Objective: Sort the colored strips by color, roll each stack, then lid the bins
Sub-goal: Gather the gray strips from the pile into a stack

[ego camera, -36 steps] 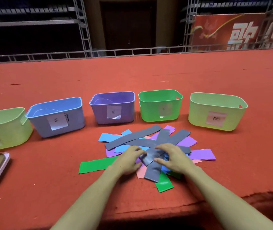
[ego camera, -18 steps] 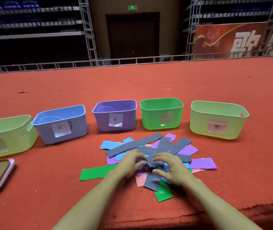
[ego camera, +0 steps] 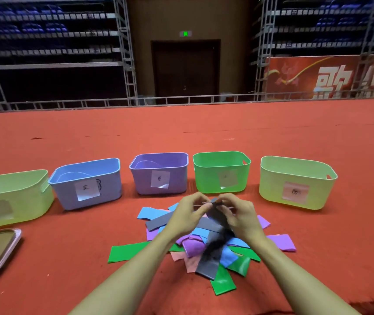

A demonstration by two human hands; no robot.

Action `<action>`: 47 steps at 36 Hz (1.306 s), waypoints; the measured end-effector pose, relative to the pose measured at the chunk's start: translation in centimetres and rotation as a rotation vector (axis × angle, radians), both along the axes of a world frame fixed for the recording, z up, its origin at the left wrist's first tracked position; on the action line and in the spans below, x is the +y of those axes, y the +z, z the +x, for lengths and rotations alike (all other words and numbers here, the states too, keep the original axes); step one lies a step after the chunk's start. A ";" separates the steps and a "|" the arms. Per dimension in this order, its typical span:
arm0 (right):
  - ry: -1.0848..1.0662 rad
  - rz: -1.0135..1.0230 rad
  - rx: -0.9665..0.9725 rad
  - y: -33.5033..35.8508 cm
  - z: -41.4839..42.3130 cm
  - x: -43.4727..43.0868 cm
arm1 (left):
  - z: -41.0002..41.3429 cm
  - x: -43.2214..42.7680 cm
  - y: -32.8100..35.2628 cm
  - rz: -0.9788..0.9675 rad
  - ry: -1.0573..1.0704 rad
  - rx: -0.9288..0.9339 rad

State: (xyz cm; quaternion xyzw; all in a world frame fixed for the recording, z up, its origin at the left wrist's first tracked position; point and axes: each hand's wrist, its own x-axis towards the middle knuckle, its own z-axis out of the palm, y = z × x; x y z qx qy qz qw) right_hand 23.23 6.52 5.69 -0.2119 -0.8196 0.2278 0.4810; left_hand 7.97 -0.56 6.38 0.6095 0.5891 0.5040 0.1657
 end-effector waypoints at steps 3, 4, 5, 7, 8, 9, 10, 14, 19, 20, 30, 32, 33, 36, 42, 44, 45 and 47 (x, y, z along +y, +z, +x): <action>0.002 0.088 0.047 2.5 -0.1 0.3 | 0.5 -0.1 1.5 0.073 -0.019 -0.030; 0.007 0.115 0.055 3.3 -0.1 0.4 | 0.7 -0.1 1.9 0.101 -0.017 -0.049; 0.012 0.134 0.064 4.0 0.0 0.5 | 0.9 -0.2 2.4 0.129 -0.016 -0.081; 0.018 0.168 0.083 5.4 0.0 0.7 | 1.3 -0.3 3.1 0.172 -0.029 -0.161; 0.019 0.189 0.088 6.2 0.0 0.8 | 1.5 -0.3 3.5 0.190 -0.035 -0.184; 0.016 0.200 0.084 6.9 0.0 0.9 | 1.6 -0.3 3.8 0.211 -0.041 -0.191; 0.012 0.203 0.081 7.5 -0.1 1.1 | 1.7 -0.3 4.1 0.231 -0.042 -0.185; 0.009 0.126 0.148 10.1 0.0 1.7 | 2.2 -0.6 4.6 0.282 -0.074 -0.154; 0.046 0.044 0.195 13.2 0.5 2.0 | 2.7 -1.4 4.4 0.219 -0.103 -0.083; 0.055 0.027 0.207 13.8 0.6 2.0 | 2.8 -1.6 4.2 0.189 -0.107 -0.044; 0.059 -0.043 0.255 16.5 1.5 3.1 | 3.7 -3.8 0.1 -0.040 -0.109 -0.027; 0.057 -0.062 0.273 16.4 1.5 3.3 | 3.9 -4.2 -0.6 -0.050 -0.116 -0.028; 0.052 -0.075 0.279 16.3 1.6 3.5 | 4.0 -4.4 -0.9 -0.055 -0.120 -0.024; 0.028 -0.103 0.283 15.6 1.8 4.3 | 4.1 -4.7 -2.0 -0.067 -0.105 -0.014; -0.040 -0.151 0.239 11.9 2.2 5.3 | 4.2 -5.5 -5.0 -0.146 -0.085 -0.018; -0.056 -0.162 0.202 9.9 2.2 5.2 | 4.3 -5.8 -6.5 -0.201 -0.086 -0.004; -0.067 -0.158 0.182 8.9 2.0 5.1 | 4.2 -5.9 -7.2 -0.231 -0.082 0.007; -0.095 -0.142 0.155 6.9 1.8 4.8 | 4.1 -6.0 -8.5 -0.278 -0.072 0.023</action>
